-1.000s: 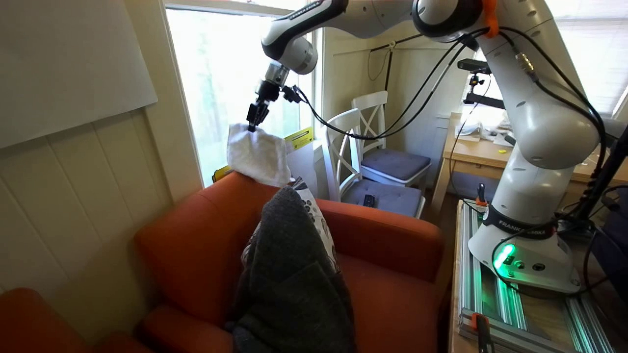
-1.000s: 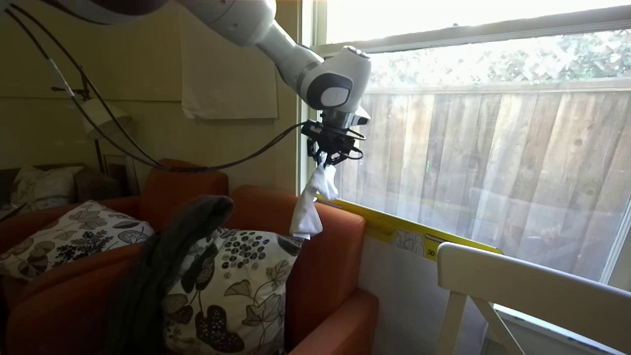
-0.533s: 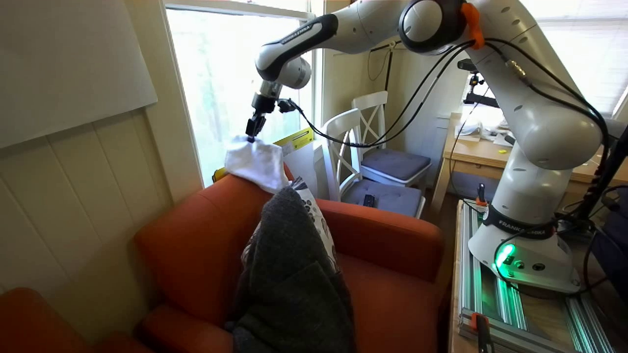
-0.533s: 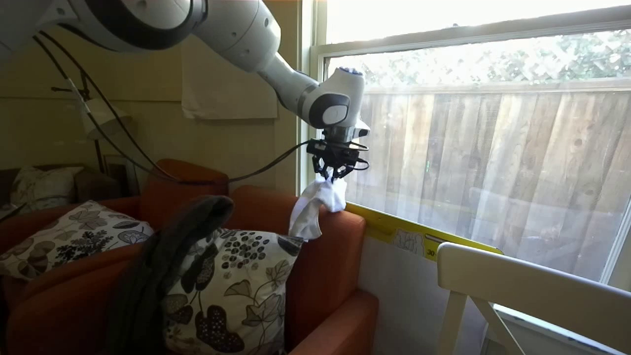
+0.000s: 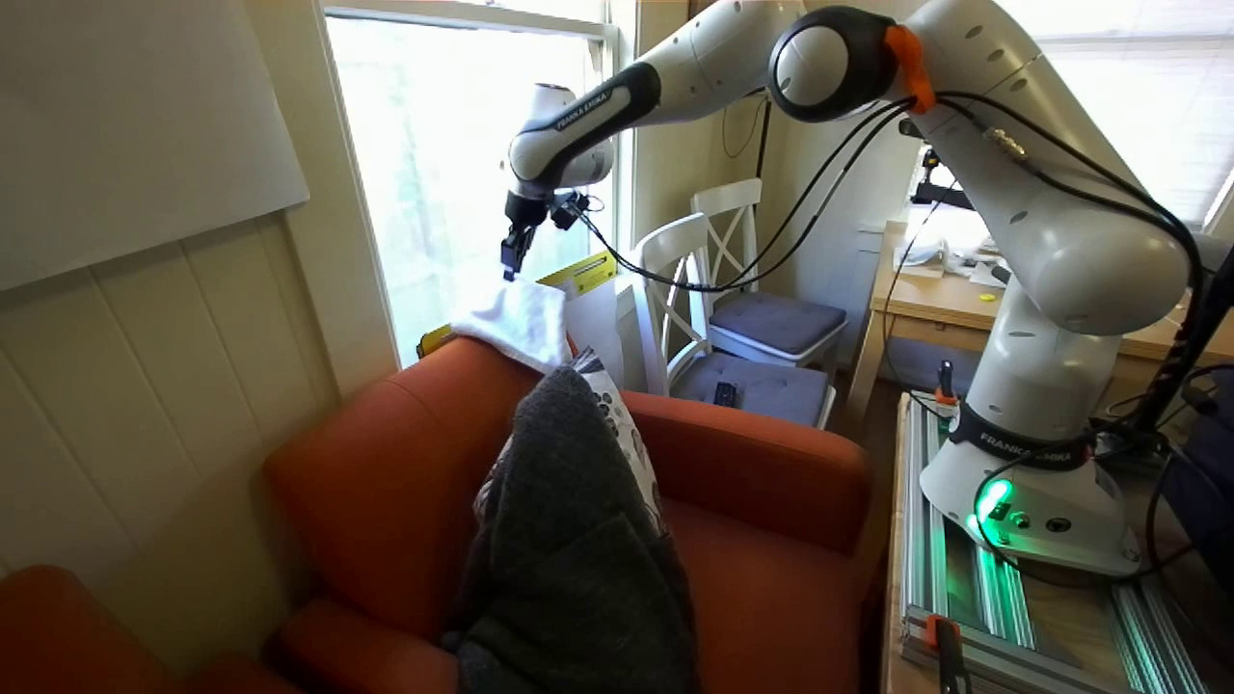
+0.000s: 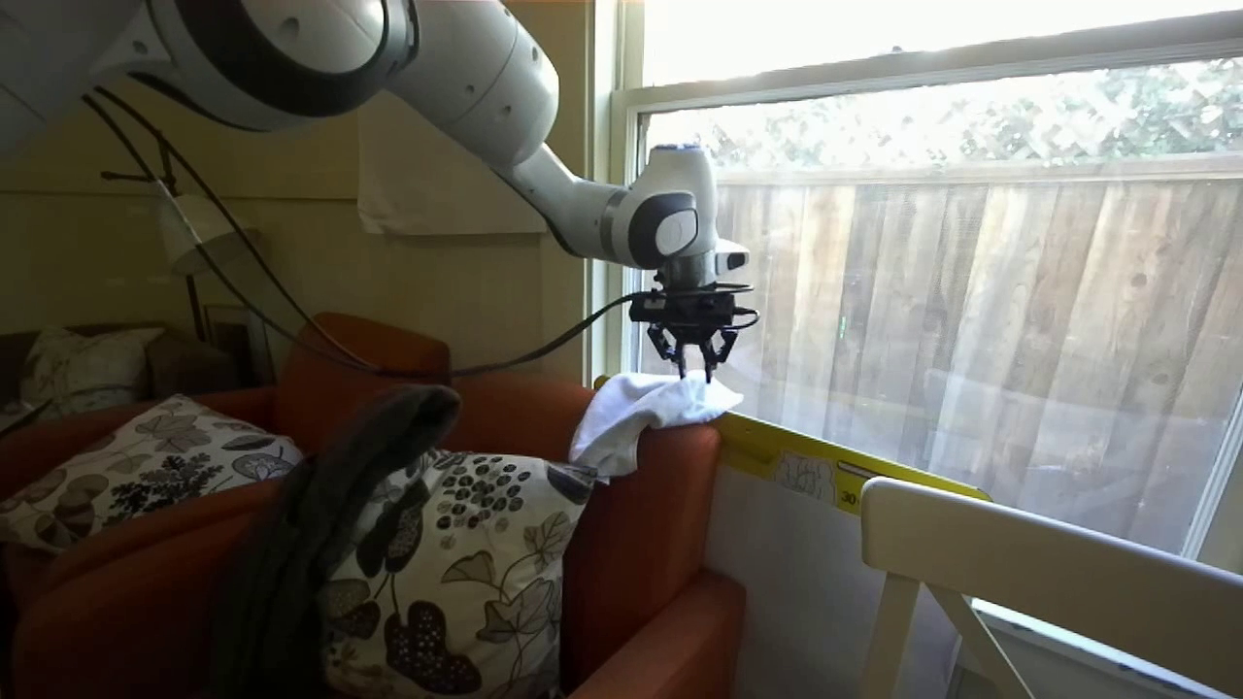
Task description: Use the towel to wipe the window
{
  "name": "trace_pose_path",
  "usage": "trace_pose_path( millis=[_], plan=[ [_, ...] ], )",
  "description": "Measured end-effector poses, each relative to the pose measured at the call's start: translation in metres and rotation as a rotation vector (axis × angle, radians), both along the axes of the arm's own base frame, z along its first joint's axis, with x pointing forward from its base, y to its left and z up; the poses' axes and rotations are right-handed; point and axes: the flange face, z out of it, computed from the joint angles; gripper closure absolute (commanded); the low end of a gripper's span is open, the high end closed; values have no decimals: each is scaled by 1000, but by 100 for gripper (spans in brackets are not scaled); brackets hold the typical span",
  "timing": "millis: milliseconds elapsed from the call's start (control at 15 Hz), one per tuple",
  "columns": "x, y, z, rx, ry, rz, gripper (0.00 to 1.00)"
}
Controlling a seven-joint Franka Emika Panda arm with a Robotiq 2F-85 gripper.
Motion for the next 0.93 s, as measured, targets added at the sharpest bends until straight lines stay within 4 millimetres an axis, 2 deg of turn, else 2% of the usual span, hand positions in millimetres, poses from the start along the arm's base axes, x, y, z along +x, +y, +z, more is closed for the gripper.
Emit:
trace_pose_path(
  millis=[200,333,467,667,800,933],
  plan=[
    [4,0,19,-22,-32,-11,6],
    [3,-1,48,-21,-44,-13,0],
    [-7,-4,84,-7,-14,-5,0],
    [-36,-17,137,5,84,37,0],
    [-59,-27,165,26,155,65,0],
    [-81,-35,184,69,217,92,0]
  ],
)
